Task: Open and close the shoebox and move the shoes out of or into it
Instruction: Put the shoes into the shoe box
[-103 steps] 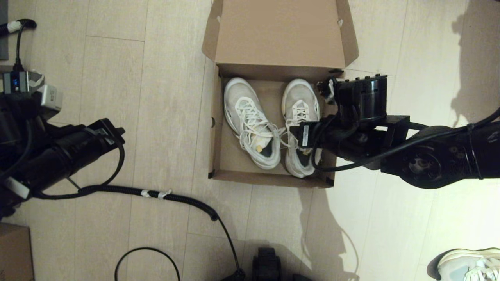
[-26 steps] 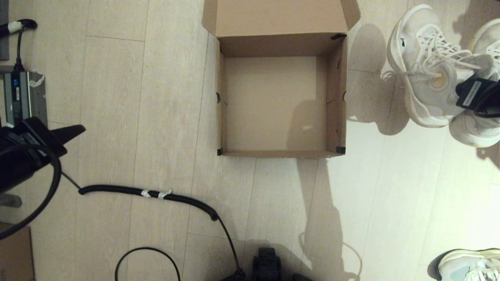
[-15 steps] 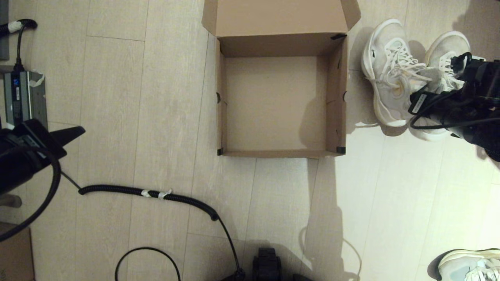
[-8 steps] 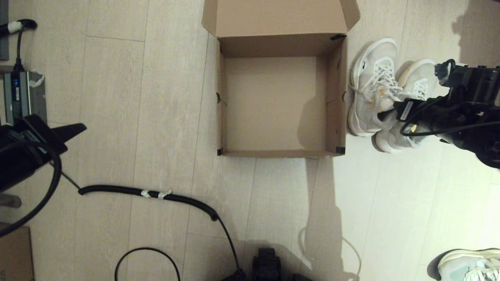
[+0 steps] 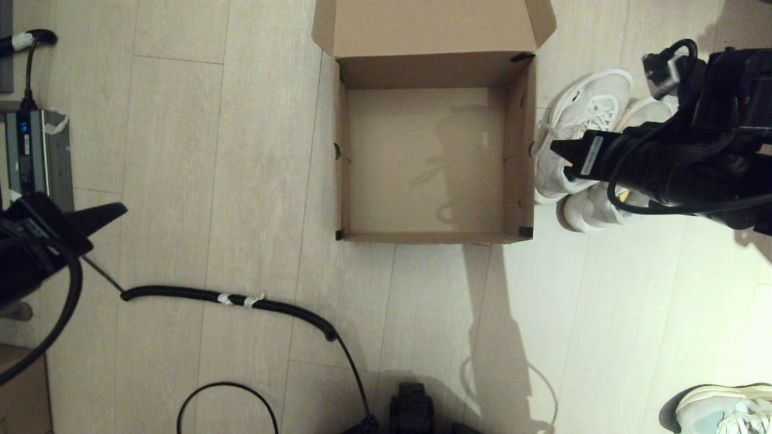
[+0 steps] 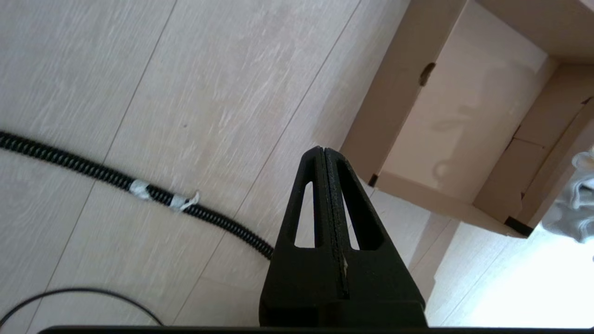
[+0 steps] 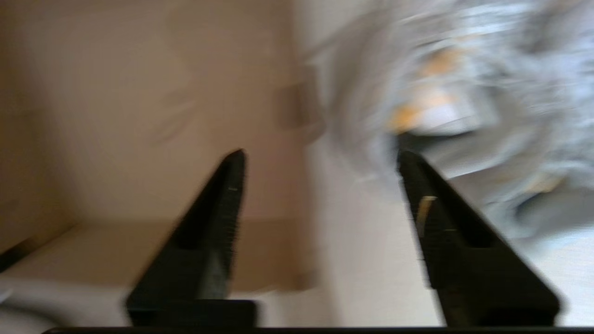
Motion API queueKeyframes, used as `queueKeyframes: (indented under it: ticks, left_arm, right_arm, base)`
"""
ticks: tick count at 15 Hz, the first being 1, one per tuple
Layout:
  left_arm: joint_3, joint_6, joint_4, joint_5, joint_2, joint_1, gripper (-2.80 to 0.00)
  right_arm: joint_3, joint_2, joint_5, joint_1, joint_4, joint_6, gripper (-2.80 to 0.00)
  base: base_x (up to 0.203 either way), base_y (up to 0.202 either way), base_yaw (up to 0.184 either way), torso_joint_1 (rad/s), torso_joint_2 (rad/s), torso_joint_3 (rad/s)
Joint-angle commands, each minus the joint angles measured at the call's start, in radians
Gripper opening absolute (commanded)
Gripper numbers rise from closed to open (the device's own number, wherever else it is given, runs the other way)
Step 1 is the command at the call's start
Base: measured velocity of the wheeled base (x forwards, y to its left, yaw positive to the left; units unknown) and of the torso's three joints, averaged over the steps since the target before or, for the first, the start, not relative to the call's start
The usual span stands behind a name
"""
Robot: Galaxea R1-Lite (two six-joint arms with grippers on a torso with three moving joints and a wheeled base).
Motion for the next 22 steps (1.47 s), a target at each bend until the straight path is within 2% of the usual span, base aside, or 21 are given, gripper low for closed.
queueKeyframes:
  ticks: [1,6,11,17,22]
  left_arm:
    - [-0.001,-0.003,0.007,0.000,-0.015,0.000,-2.80]
    - [-0.004,-0.003,0.013,0.000,-0.002,0.000,-2.80]
    - [0.008,-0.001,0.015,0.000,-0.016,0.000,-2.80]
    - [0.028,-0.001,0.015,0.000,-0.028,0.000,-2.80]
    - [0.044,-0.001,0.015,0.002,-0.047,0.002,-2.80]
  right_arm:
    - [0.002,-0.001,-0.002,0.064,0.001,0.005,-2.80]
    - [0.071,0.111,-0.002,0.087,-0.038,0.015,-2.80]
    - [0.220,0.227,-0.003,0.093,-0.307,0.010,-2.80]
    - [0.271,0.292,-0.006,0.119,-0.368,0.010,-2.80]
    - [0.339,0.302,-0.036,0.190,-0.403,0.012,-2.80]
  base:
    - [0.000,0.000,0.000,0.000,0.00,0.000]
    - [0.000,0.000,0.000,0.000,0.00,0.000]
    - [0.000,0.000,0.000,0.000,0.00,0.000]
    - [0.000,0.000,0.000,0.000,0.00,0.000]
    - [0.000,0.000,0.000,0.000,0.00,0.000]
